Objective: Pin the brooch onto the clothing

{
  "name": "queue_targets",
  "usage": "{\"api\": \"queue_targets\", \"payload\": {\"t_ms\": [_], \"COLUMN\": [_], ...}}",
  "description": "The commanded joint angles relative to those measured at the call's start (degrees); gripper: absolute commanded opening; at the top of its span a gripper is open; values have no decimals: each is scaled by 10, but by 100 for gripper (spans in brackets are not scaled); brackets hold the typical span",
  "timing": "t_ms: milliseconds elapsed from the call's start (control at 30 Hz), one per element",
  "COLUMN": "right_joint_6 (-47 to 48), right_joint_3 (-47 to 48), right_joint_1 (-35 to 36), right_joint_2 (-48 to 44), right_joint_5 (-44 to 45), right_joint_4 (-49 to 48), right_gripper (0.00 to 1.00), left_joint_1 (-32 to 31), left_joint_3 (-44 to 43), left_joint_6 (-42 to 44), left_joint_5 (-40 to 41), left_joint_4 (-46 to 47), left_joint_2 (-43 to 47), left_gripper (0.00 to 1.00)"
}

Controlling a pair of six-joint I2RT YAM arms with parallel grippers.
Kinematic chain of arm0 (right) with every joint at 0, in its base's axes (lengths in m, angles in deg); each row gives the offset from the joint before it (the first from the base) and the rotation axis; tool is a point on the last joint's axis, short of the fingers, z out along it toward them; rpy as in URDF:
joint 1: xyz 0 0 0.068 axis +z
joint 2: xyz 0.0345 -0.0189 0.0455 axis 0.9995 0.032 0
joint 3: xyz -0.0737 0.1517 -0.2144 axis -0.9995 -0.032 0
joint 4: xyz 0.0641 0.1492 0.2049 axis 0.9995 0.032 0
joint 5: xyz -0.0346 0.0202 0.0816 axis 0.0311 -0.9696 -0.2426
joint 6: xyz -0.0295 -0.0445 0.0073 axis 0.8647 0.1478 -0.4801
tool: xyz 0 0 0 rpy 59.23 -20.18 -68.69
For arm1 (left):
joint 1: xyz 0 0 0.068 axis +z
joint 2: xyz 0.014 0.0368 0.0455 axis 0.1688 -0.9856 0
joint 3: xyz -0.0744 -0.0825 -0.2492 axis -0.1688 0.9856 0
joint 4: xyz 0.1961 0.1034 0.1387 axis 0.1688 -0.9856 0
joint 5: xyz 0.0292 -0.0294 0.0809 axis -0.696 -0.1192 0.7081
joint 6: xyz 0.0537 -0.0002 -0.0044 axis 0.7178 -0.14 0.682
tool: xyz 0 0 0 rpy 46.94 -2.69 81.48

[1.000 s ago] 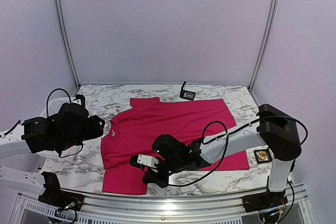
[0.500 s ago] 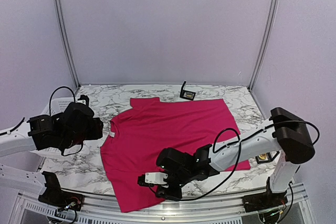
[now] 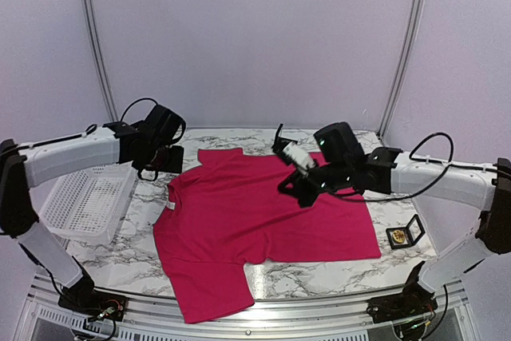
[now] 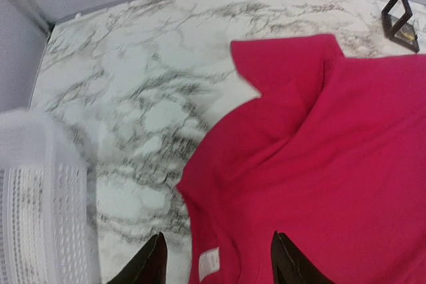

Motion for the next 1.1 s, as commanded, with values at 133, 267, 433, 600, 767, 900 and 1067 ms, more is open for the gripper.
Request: {"api": "queue_targets", "payload": {"t_ms": [133,267,433,600,767,900,1067], "right_joint_6": [-89,-88,-78,-95,-94,-91,-87], "right_joint_3": [81,130,214,249,237,236,239], "right_joint_1": [-289,-366,-383,-393,-398,-401,-406], "right_joint_2": [109,207,322,386,402,408,410], "right_joint_5": [160,134,153,198,197,205,198], "right_joint_4": [5,-14,-6,20,16,22,24], "right_gripper": [0,0,0,0,0,0,0], "left_joint_1": [61,62,63,63,61,65,86], "left_joint_3": [-314,-453,-567,-567,-614,-670,-672], "left_joint_6": [157,251,352,403,442,517,619], "left_joint_5": [-87,-40,39,-9,42,132,245], "left_joint_4": [5,4,3,4,-28,-13,95], "left_joint_2": [-315,-441,-549,-584,-639,-695,-738], "left_gripper": [47,44,42,43,42,42,43]}}
